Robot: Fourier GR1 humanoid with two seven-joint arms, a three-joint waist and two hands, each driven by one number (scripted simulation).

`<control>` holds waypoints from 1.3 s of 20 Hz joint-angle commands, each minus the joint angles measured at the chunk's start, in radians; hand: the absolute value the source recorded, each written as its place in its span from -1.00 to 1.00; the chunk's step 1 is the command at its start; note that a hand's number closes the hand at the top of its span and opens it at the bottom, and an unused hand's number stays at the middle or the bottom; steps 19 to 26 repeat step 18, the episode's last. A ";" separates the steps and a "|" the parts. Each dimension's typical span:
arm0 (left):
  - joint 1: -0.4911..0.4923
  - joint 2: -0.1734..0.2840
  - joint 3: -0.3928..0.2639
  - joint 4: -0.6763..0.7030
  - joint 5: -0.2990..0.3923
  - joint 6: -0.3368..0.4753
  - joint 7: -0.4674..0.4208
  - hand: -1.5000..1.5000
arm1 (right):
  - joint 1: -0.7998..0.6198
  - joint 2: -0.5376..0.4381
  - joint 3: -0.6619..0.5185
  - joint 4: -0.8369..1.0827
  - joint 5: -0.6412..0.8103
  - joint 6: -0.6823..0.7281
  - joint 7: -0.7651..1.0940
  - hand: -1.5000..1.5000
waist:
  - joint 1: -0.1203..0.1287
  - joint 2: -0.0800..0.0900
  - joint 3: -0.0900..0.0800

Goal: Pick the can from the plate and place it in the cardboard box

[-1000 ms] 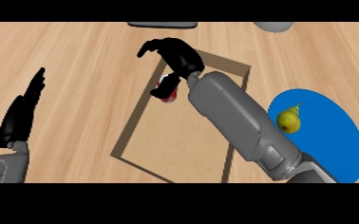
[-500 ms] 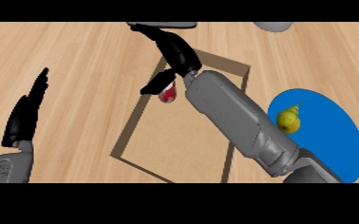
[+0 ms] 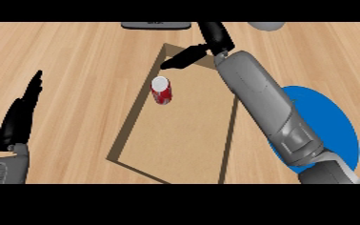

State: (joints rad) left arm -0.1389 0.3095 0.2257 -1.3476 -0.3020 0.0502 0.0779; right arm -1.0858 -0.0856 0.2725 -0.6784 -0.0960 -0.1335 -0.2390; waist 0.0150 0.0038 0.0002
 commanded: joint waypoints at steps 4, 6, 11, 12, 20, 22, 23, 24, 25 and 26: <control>0.012 0.016 0.027 0.037 0.007 -0.002 -0.047 0.00 | 0.062 -0.173 -0.120 0.020 -0.048 0.145 -0.057 -1.00 | -0.011 -0.002 0.000; 0.052 0.018 0.022 -0.045 0.021 -0.027 -0.012 0.00 | 0.060 -0.242 -0.154 0.106 -0.056 0.221 -0.113 -1.00 | 0.003 0.001 0.000; -0.020 -0.012 0.006 0.028 -0.010 0.019 -0.002 0.00 | 0.085 -0.422 -0.205 0.146 -0.066 0.382 -0.186 -1.00 | -0.008 0.003 0.000; -0.003 0.021 0.030 0.031 0.022 -0.023 -0.055 0.00 | 0.095 -0.403 -0.213 0.207 -0.042 0.358 -0.256 -1.00 | 0.005 0.005 0.000; 0.005 0.012 0.013 0.015 0.018 -0.033 -0.051 0.00 | 0.064 -0.515 -0.197 0.356 0.029 0.527 -0.368 -1.00 | 0.027 0.014 0.001; 0.005 0.012 0.013 0.015 0.018 -0.033 -0.051 0.00 | 0.064 -0.515 -0.197 0.356 0.029 0.527 -0.368 -1.00 | 0.027 0.014 0.001; 0.005 0.012 0.013 0.015 0.018 -0.033 -0.051 0.00 | 0.064 -0.515 -0.197 0.356 0.029 0.527 -0.368 -1.00 | 0.027 0.014 0.001; 0.005 0.012 0.013 0.015 0.018 -0.033 -0.051 0.00 | 0.064 -0.515 -0.197 0.356 0.029 0.527 -0.368 -1.00 | 0.027 0.014 0.001; 0.005 0.012 0.013 0.015 0.018 -0.033 -0.051 0.00 | 0.064 -0.515 -0.197 0.356 0.029 0.527 -0.368 -1.00 | 0.027 0.014 0.001; 0.005 0.012 0.013 0.015 0.018 -0.033 -0.051 0.00 | 0.064 -0.515 -0.197 0.356 0.029 0.527 -0.368 -1.00 | 0.027 0.014 0.001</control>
